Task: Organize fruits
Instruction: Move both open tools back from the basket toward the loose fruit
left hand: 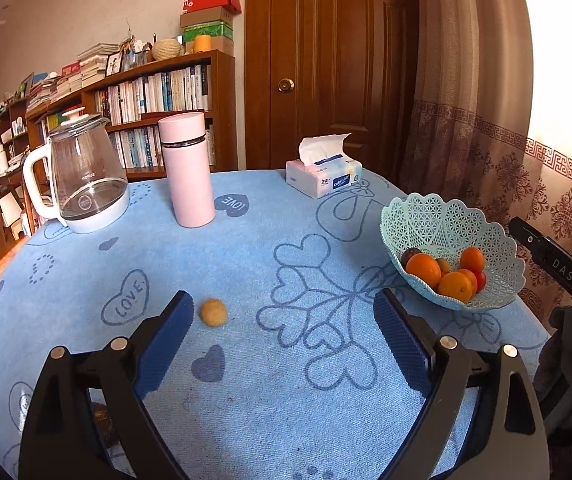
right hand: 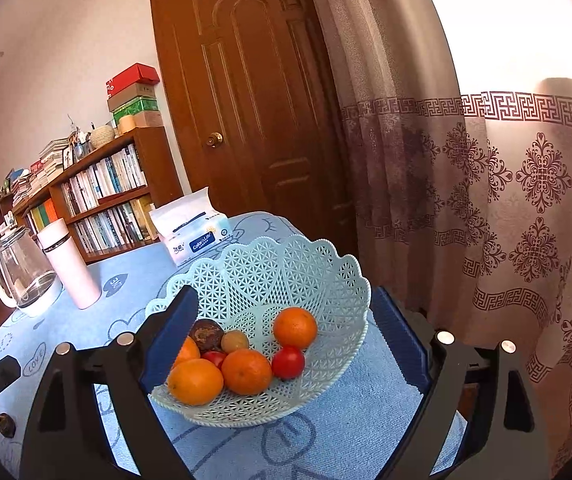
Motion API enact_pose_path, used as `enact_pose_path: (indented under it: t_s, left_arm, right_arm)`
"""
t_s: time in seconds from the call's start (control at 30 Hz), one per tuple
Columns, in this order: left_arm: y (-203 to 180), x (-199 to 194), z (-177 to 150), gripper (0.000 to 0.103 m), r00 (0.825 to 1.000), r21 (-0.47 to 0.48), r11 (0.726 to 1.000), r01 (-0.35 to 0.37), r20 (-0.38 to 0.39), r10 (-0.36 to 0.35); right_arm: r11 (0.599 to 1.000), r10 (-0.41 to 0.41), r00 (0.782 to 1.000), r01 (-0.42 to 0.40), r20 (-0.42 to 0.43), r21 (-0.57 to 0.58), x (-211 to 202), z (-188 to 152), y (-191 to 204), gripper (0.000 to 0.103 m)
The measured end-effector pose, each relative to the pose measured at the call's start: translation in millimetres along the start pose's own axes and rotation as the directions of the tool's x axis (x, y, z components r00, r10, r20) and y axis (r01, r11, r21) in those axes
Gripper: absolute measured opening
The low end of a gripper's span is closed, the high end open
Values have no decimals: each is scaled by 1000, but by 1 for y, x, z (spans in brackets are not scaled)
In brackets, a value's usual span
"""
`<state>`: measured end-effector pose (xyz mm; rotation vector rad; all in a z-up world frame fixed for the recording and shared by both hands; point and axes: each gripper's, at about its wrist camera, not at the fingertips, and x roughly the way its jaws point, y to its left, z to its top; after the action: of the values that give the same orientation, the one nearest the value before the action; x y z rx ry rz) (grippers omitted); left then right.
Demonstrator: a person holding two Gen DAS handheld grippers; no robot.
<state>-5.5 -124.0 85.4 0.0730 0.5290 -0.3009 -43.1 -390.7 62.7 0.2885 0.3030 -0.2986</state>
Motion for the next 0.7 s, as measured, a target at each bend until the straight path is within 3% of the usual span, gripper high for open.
enact_pose_path:
  t_s: [0.13, 0.47, 0.6, 0.7]
  left_arm:
    - [15, -4, -8, 91, 1000, -20, 999, -29, -12, 29]
    - [51, -14, -27, 91, 995, -62, 993, -98, -39, 95]
    - [65, -23, -34, 91, 992, -79, 989, -124, -39, 121]
    - [77, -30, -40, 91, 989, -95, 985, -143, -46, 139]
  right_arm:
    - [1000, 17, 1000, -17, -6, -11, 0, -1, 3, 94]
    - [981, 174, 982, -180, -77, -75, 3, -7, 24, 96]
    - [966, 223, 968, -236, -117, -106, 5, -11, 36, 96]
    - [949, 279, 945, -298, -170, -104, 9, -14, 41, 96]
